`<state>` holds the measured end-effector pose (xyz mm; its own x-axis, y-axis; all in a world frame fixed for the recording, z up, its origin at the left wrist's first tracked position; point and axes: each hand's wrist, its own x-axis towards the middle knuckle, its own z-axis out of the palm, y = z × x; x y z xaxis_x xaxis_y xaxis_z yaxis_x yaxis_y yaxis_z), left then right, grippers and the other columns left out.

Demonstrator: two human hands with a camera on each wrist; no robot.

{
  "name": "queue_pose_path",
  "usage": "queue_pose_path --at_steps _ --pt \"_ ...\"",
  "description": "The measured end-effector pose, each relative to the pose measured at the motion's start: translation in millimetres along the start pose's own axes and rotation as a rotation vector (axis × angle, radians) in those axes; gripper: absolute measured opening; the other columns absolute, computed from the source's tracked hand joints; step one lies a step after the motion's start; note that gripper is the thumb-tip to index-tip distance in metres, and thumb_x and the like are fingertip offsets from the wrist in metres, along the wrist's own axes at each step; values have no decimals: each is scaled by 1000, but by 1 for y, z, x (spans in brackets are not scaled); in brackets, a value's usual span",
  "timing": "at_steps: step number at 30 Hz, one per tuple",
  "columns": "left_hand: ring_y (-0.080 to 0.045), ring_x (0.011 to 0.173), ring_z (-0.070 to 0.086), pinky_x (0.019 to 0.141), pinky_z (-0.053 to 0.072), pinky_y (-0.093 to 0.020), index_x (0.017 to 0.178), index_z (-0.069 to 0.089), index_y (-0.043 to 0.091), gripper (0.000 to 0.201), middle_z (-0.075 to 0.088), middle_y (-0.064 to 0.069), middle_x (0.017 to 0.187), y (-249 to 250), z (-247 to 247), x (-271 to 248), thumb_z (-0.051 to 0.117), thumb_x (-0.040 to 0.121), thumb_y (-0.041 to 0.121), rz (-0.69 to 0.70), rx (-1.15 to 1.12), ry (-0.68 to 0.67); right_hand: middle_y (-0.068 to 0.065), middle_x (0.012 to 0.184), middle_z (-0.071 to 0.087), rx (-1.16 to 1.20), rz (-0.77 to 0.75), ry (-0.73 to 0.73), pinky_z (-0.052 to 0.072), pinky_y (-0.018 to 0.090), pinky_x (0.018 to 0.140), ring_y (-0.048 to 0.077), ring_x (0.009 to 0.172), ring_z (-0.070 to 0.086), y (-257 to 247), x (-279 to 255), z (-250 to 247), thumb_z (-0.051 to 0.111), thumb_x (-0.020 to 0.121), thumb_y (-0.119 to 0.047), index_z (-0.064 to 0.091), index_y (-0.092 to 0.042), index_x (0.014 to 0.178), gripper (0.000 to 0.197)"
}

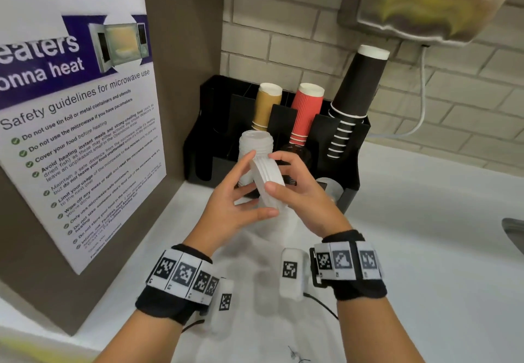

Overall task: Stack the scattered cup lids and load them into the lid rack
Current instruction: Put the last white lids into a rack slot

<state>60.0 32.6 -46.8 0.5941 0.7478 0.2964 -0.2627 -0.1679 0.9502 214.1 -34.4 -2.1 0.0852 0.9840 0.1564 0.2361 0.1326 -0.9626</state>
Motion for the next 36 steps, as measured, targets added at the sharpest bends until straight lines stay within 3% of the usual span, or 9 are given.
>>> queue_pose_path --at_steps 6,12,18,23,27,30,32,34,36 --pt "-13 124 56 90 55 -35 146 36 42 102 47 17 143 2 1 -1 88 59 28 -49 16 -157 4 122 64 39 51 -3 51 38 96 19 107 66 3 -17 -13 74 76 -30 53 -37 131 60" --pt "-13 130 50 100 49 -51 147 33 40 110 44 12 148 3 7 1 92 55 32 -85 39 -139 -1 123 63 16 68 24 51 44 98 18 110 64 4 -23 -14 80 71 -31 53 -40 131 67" --pt "-10 131 49 99 50 -50 143 35 47 109 43 15 148 3 12 4 90 49 36 -83 58 -156 -4 119 63 -5 46 56 53 43 95 17 108 65 8 -26 -17 82 65 -38 54 -45 127 68" --pt "-12 133 46 100 50 -48 146 32 45 116 41 15 149 -1 11 4 93 48 39 -85 63 -166 -3 117 63 -6 36 69 55 37 90 15 104 66 12 -24 -15 84 68 -26 57 -46 122 64" --pt "-2 136 38 101 48 -27 142 26 54 112 30 24 152 -5 7 3 88 50 39 -55 72 -133 -3 109 65 -15 -17 139 55 24 75 10 94 68 8 -15 -24 83 66 -26 60 -41 118 59" --pt "1 132 42 92 50 -19 140 32 52 98 32 19 153 -6 -3 3 83 57 38 -33 120 -23 -4 109 65 -97 -94 406 53 16 71 7 92 67 6 0 -61 85 66 -26 58 -41 115 58" --pt "4 124 49 84 52 -16 136 40 46 85 39 15 147 -6 -10 3 79 62 35 -21 147 65 -6 112 63 -286 -109 564 47 6 76 10 98 64 10 12 -93 86 68 -25 56 -36 119 60" --pt "8 115 53 76 49 -9 131 48 40 70 46 13 140 -6 -16 2 76 67 33 -17 168 136 -7 115 62 -525 -42 596 39 -1 78 10 103 58 18 20 -122 86 67 -27 55 -31 123 64" --pt "10 108 56 72 46 -4 125 55 35 53 51 10 134 -7 -21 2 74 76 28 -17 215 174 -4 120 61 -720 80 466 41 17 93 16 113 53 29 27 -140 86 66 -30 54 -31 126 67"
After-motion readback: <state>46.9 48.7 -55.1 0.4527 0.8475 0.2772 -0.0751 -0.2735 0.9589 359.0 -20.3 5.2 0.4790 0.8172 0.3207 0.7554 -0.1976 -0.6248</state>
